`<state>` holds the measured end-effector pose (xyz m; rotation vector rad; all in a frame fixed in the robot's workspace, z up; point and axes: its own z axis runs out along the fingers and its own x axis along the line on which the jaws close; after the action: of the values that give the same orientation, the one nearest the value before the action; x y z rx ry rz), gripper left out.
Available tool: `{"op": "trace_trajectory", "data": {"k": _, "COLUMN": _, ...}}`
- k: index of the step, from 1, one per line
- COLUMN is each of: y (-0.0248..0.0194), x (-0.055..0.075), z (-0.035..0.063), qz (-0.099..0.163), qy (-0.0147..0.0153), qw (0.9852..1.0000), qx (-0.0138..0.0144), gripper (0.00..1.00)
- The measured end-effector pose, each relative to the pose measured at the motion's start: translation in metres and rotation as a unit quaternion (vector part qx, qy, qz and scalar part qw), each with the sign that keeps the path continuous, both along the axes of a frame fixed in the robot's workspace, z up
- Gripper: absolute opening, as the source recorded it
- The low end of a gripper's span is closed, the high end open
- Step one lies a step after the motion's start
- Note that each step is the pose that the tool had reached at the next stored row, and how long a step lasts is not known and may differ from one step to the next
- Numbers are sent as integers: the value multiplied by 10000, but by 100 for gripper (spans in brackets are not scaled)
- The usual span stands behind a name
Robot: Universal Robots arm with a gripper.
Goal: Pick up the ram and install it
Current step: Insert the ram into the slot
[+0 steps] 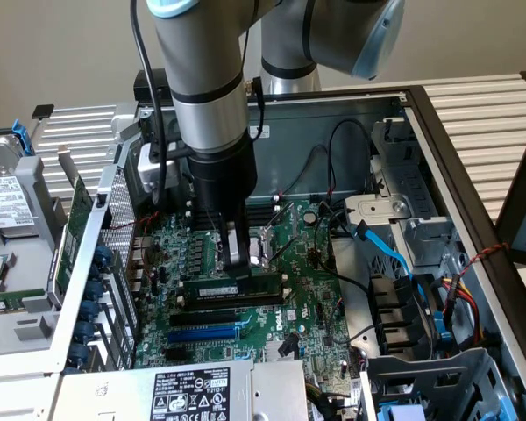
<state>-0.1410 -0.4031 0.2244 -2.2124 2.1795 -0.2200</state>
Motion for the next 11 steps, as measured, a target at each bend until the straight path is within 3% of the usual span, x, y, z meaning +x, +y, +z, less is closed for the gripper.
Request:
{"op": "trace_trajectory", "data": {"k": 6, "y": 0, "x": -13, "z": -30, "qz": -1, "qy": 1, "qw": 10000, "qx": -4, "gripper": 15}}
{"op": "trace_trajectory", "data": {"k": 7, "y": 0, "x": -12, "z": -31, "qz": 0, "qy": 27, "qw": 10000, "qx": -4, "gripper": 22}}
{"op": "trace_trajectory", "data": {"k": 8, "y": 0, "x": -13, "z": -31, "qz": 0, "qy": 85, "qw": 10000, "qx": -3, "gripper": 22}}
{"op": "trace_trajectory", "data": {"k": 9, "y": 0, "x": -12, "z": -31, "qz": 0, "qy": 141, "qw": 9999, "qx": -3, "gripper": 28}}
{"op": "trace_trajectory", "data": {"k": 11, "y": 0, "x": -13, "z": -22, "qz": 0, "qy": 196, "qw": 9998, "qx": -4, "gripper": 28}}
